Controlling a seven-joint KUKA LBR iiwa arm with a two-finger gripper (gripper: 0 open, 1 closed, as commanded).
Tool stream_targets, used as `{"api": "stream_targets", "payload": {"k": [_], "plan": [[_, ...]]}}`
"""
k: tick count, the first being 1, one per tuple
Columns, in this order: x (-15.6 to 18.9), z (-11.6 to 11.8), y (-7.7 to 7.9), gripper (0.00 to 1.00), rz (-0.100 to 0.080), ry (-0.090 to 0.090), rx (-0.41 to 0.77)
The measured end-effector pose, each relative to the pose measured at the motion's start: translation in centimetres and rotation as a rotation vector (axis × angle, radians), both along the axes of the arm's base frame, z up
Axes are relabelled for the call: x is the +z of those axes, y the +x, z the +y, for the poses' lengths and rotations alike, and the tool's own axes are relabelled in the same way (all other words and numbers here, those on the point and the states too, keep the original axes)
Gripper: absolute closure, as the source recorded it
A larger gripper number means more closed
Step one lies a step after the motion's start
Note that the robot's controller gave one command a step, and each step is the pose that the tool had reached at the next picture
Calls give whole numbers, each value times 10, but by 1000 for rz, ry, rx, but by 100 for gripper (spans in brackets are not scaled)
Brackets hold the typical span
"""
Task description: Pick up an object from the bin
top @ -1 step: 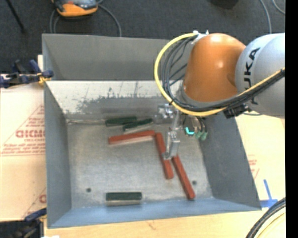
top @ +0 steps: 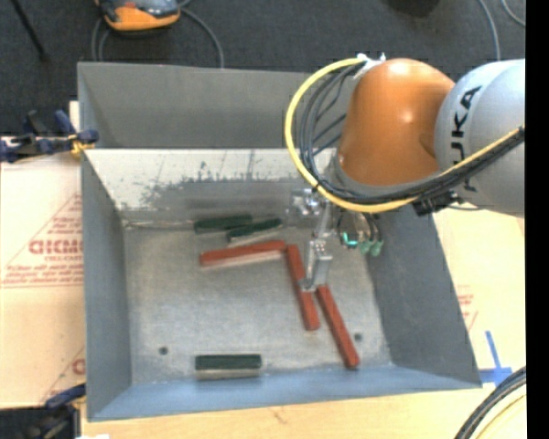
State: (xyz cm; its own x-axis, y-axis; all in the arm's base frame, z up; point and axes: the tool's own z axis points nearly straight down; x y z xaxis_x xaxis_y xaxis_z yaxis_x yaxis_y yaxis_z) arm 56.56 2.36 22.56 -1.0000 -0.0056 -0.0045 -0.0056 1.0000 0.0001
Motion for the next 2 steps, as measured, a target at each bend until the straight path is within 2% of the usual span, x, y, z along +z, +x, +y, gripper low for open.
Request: {"api": "stream_targets", "payload": {"k": [1,2], "plan": [[-49,32,18,0,-8,0,9],[-118,63,17,0,-2,0,44]]}}
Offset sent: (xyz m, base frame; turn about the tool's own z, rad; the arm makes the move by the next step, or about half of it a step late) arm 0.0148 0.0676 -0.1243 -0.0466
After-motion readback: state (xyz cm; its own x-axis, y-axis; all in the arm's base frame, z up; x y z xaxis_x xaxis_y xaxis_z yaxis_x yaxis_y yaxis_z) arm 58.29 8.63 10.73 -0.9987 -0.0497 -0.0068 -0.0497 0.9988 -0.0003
